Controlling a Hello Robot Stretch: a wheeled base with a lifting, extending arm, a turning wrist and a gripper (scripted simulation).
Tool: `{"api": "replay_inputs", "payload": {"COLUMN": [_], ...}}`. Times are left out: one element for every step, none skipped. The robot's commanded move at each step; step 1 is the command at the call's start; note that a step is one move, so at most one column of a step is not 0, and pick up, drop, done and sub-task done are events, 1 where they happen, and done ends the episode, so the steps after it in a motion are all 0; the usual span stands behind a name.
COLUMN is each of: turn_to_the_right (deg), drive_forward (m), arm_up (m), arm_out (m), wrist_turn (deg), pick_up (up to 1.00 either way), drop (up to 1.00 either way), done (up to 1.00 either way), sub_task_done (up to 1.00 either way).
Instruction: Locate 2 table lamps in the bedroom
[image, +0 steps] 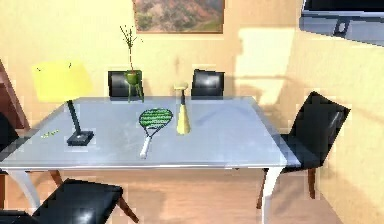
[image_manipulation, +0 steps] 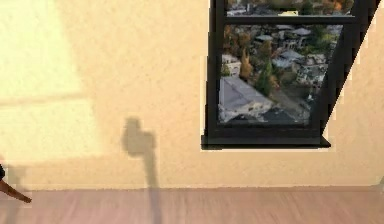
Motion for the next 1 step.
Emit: {"api": "replay_inputs", "payload": {"turn_to_the_right": [0.0], "drive_forward": [0.0], "arm_up": [0.0], "arm_out": [0.0], "wrist_turn": [0.0], "pick_up": [0.0], "drop": [0.0], "done": [1.0], "sub_task_done": [0.0]}}
